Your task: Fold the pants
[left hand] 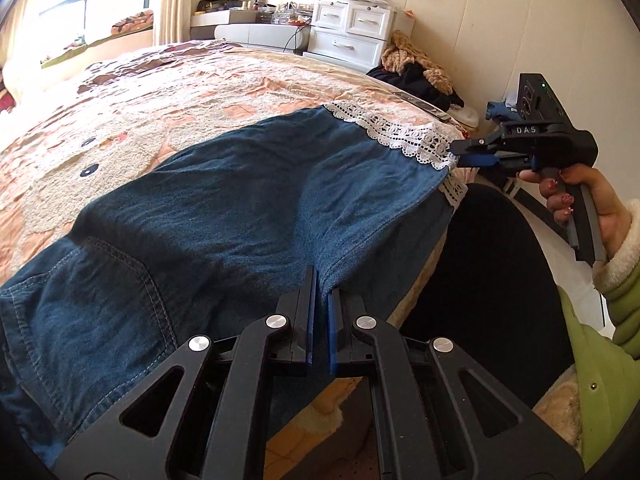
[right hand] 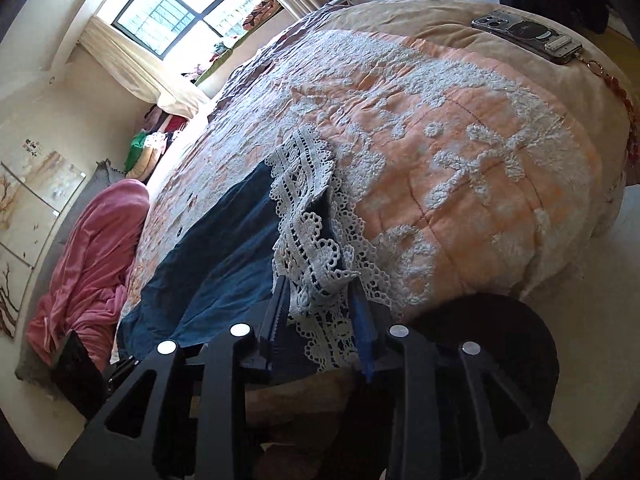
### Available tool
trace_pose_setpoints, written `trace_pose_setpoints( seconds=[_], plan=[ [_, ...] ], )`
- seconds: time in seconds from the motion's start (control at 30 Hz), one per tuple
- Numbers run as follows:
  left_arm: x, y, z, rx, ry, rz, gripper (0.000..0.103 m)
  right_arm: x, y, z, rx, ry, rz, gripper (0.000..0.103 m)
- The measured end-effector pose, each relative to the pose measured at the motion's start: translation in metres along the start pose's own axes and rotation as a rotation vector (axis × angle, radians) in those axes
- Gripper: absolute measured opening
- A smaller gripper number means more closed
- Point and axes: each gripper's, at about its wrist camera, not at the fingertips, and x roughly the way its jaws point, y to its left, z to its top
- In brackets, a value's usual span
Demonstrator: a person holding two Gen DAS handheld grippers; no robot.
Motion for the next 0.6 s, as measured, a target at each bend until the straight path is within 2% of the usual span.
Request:
trace_pose_setpoints(
  seconds=[0.03,0.13,0.23,0.47,0.6],
  plan=[
    [0.001,0.0,0.0,0.0,0.002,0.0,0.0,0.0,-0.001,0.001,0.002,-0.002,-0.001,0.036],
    [0.001,-0.001,-0.001,0.003,0.004,0.006,0.0,-0.002,-0.001,0.003,-0.014,-0.016,0.0,0.036],
    [0.001,-0.003,-0.003,0.009,0.006,0.008,0.0,-0.002,0.001,0.003,-0.049,-0.008,0.01,0.01],
    [-0.006,-0.003,-0.006,0.022,-0.001,0.013,0.0,-0.015,0.002,-0.005,-0.086,-0.002,-0.001,0.009],
    [-0.005,-0.003,-0.007,0.036,0.005,0.01,0.001,-0.008,-0.006,-0.011,-0.083,0.047,-0.038,0.009]
  ],
)
